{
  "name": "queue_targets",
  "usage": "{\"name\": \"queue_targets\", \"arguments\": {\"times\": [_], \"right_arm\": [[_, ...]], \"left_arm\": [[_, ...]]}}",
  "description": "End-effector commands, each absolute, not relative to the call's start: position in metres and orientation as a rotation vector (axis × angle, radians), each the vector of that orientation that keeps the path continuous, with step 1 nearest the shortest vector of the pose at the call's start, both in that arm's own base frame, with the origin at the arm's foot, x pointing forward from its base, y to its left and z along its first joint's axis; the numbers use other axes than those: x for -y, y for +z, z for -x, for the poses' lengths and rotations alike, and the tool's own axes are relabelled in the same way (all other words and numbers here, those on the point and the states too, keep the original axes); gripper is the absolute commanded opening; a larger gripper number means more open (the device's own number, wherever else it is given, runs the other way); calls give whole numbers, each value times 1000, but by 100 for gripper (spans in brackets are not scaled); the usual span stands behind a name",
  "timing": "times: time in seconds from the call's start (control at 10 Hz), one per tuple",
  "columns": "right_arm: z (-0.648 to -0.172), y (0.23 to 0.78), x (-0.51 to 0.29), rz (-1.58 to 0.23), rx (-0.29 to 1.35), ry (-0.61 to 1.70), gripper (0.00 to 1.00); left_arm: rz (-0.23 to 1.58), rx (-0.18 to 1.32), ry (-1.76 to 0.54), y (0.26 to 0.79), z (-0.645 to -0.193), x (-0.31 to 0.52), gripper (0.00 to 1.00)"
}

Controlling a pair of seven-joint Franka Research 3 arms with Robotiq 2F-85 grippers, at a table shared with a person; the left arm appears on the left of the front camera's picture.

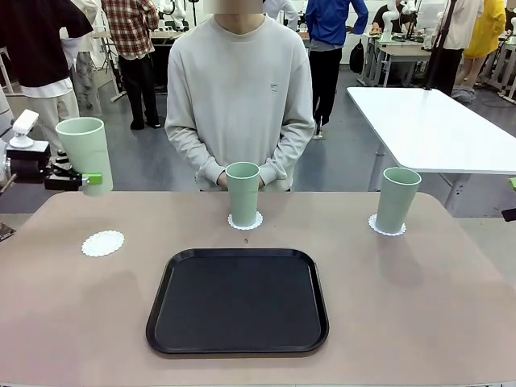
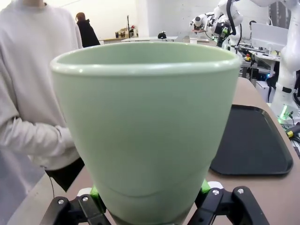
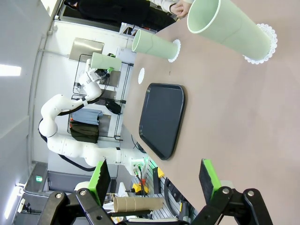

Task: Place coasters on the table and set cups on them.
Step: Take one Reusable plastic cup from the Flat Tray and place it on a coaster set by the human.

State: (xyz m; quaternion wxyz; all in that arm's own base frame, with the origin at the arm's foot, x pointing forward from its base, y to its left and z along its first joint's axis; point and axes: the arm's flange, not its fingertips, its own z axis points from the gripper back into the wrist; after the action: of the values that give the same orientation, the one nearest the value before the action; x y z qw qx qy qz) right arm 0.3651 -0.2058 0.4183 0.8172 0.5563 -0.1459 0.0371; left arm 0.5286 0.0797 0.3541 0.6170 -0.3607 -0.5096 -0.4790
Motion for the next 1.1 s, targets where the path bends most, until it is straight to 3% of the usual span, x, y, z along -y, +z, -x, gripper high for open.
{"name": "queue_targets", "arguments": {"times": [0.0,0.3,0.9,1.0], "right_arm": [[-366,419,205,-1186,309,69,100],[-366,419,205,-1186,309,69,100],[-366,419,205,-1186,309,69,100],[-366,419,205,-1186,309,69,100]], "left_arm": [[851,1153,-1106,345,-520,-96,81],[903,1141,-1088,336,-503,-92,81],[870,1121,-1078,328,-515,-98,81],[926,1149,-1191,331,-510,-89,81]]}}
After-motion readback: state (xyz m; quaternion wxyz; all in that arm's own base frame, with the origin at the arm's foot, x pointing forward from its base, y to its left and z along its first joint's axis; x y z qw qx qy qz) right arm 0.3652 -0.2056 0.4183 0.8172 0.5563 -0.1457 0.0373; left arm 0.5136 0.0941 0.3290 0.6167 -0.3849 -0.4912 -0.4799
